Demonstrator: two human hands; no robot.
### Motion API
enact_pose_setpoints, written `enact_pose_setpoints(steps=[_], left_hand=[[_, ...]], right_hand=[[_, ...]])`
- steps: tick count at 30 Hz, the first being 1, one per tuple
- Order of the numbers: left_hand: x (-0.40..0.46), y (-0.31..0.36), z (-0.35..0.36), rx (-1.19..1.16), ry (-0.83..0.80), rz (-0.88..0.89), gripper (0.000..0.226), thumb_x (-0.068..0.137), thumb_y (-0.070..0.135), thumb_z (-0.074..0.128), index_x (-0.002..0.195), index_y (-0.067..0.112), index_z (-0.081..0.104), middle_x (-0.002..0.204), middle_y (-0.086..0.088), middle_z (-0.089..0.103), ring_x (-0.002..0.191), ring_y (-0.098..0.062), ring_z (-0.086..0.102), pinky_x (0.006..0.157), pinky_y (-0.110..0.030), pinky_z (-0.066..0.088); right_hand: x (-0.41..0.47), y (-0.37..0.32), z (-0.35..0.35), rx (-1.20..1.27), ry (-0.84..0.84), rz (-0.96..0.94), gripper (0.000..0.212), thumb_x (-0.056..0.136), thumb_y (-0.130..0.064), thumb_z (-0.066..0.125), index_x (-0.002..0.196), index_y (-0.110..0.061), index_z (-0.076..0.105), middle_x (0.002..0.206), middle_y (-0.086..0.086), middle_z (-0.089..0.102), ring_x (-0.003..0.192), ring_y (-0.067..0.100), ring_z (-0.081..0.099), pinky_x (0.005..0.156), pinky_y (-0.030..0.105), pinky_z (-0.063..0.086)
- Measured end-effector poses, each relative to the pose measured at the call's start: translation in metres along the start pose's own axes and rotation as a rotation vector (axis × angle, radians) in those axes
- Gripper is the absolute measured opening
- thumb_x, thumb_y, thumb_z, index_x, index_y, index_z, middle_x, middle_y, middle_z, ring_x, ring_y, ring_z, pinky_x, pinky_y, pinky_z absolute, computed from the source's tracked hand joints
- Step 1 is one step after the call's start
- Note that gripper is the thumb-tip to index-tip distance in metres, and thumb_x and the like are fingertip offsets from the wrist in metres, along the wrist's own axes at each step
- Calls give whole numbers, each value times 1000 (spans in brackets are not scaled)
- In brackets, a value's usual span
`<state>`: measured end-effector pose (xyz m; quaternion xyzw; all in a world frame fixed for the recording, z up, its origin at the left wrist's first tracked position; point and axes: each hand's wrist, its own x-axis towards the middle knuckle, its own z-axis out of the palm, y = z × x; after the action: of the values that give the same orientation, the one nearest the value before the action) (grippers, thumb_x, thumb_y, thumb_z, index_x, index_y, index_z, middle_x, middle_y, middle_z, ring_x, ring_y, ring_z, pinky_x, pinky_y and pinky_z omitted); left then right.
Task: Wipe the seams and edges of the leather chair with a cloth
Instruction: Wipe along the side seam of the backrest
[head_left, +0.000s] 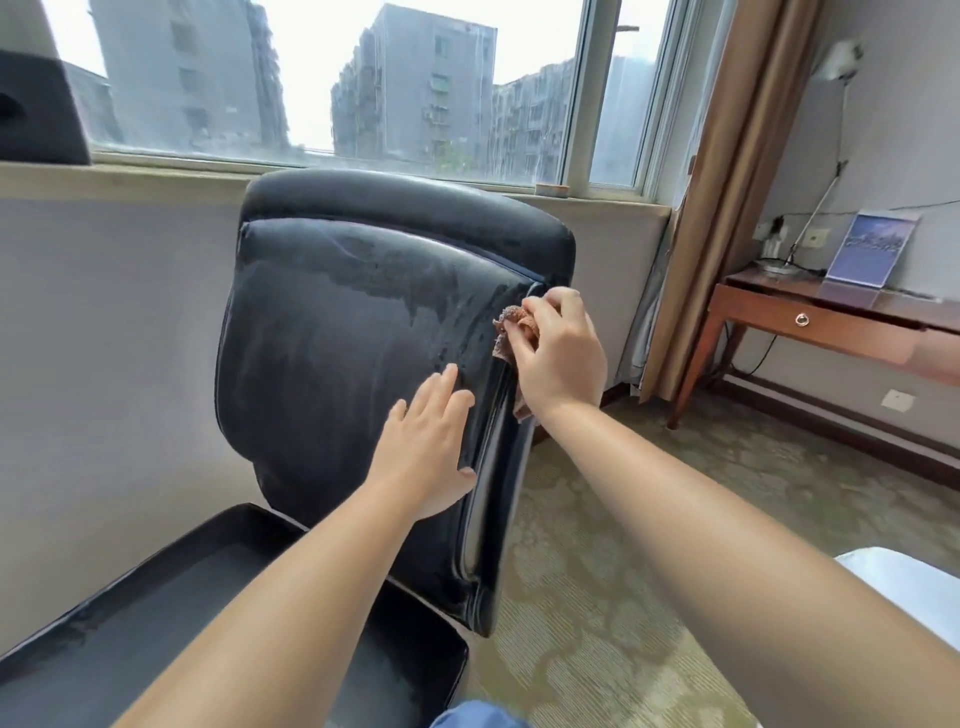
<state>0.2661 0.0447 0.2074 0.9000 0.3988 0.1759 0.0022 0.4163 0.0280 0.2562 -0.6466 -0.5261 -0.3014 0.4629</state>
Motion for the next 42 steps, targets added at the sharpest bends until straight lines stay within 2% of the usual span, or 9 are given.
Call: enact_pose_setpoints(steps=[3,5,8,10,14,20,24,31,42], left_hand=[[13,1,-3,-13,-5,-34,90,79,37,72,146,25,12,160,5,-18,148,-19,-15,119,-53,13],[16,0,1,-77,-10,-64,94,77,33,74,145,28,9,158,10,-23,148,-17,-17,114,-53,27],[16,0,7,-190,7,-66,95,77,26,75,145,31,9,157,16,-25,147,-12,-18,93,-32,49],[16,0,6,-223,32,-57,99,79,25,74,149,33,5,158,17,-21,147,-11,-17,93,-27,48],[21,4,-1,-251,50,-88,109,82,33,73,152,34,-10,159,13,-14,148,-13,-15,111,-35,35],[44,15,-22,-335,60,-134,109,83,34,73,151,38,-11,155,16,-28,146,-15,-21,107,-41,38],[58,18,-29,-335,43,-156,111,83,36,72,151,33,-15,157,13,-28,147,-21,-21,111,-42,33],[67,14,-25,-300,17,-155,117,81,41,74,152,22,-18,158,10,-27,147,-22,-20,116,-40,25],[75,10,-32,-221,-46,-180,130,74,52,75,148,25,-28,154,6,-36,146,-28,-24,110,-44,36]], right_hand=[[-4,9,5,-56,34,-84,24,82,-22,71,100,-5,68,97,9,60,81,24,61,56,29,52],[-18,17,10,-73,53,-127,22,81,-20,72,97,-5,68,95,8,61,77,23,62,53,27,51],[-40,20,18,-57,58,-106,26,88,-29,58,96,-6,68,95,7,63,76,21,63,54,25,51],[-40,17,20,-20,66,-65,28,88,-30,56,97,-6,68,94,7,63,76,22,64,54,24,51],[-17,11,11,41,61,-46,24,85,-22,69,103,-7,68,96,8,63,81,23,64,58,27,53],[43,7,-6,69,172,-31,19,83,-18,69,98,-6,67,96,11,63,84,28,62,61,29,51],[52,14,-8,-30,102,-138,15,81,-18,71,90,-7,67,93,7,63,79,25,61,57,33,54],[23,25,-4,-53,76,-178,31,76,-10,75,107,-6,69,110,7,66,87,25,64,68,30,55],[53,-2,6,-111,52,-160,19,66,-6,79,83,-11,71,75,1,70,62,22,61,50,22,45]])
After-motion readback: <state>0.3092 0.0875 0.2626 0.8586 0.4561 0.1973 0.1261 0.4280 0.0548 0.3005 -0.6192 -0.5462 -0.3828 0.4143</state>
